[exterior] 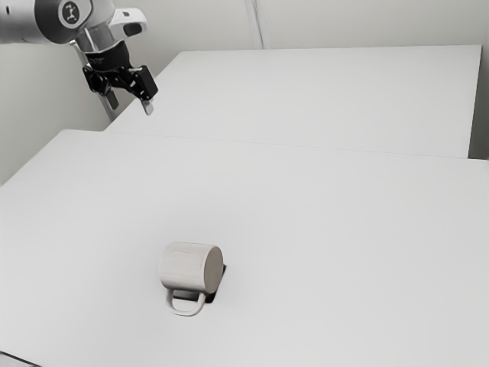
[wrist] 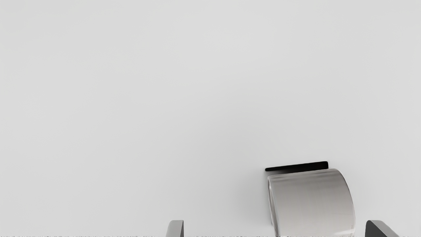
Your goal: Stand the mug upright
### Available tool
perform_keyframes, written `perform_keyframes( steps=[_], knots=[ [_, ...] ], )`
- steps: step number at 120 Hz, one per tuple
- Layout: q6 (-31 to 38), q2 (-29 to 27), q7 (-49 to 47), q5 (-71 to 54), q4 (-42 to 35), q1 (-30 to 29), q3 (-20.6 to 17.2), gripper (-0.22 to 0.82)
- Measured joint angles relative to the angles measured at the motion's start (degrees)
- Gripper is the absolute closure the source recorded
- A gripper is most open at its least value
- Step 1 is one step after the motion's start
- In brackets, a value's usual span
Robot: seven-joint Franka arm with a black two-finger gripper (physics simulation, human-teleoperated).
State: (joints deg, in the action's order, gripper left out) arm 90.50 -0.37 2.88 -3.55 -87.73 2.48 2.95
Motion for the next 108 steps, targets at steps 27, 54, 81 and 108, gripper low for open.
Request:
perform_keyframes(
  steps=[27, 54, 81, 108],
  knots=[
    [-0.4, 0.14, -0.23, 0.02, -0.34, 0.19, 0.09, 0.0],
    [-0.86, -0.13, -0.43, 0.04, -0.39, 0.44, 0.15, 0.0],
    [-1.49, -1.97, -0.71, 0.27, -3.31, 1.24, 0.51, 0.0],
    [0.81, -8.49, -0.87, 2.97, -14.19, 1.66, 3.21, 0.0]
  ],
)
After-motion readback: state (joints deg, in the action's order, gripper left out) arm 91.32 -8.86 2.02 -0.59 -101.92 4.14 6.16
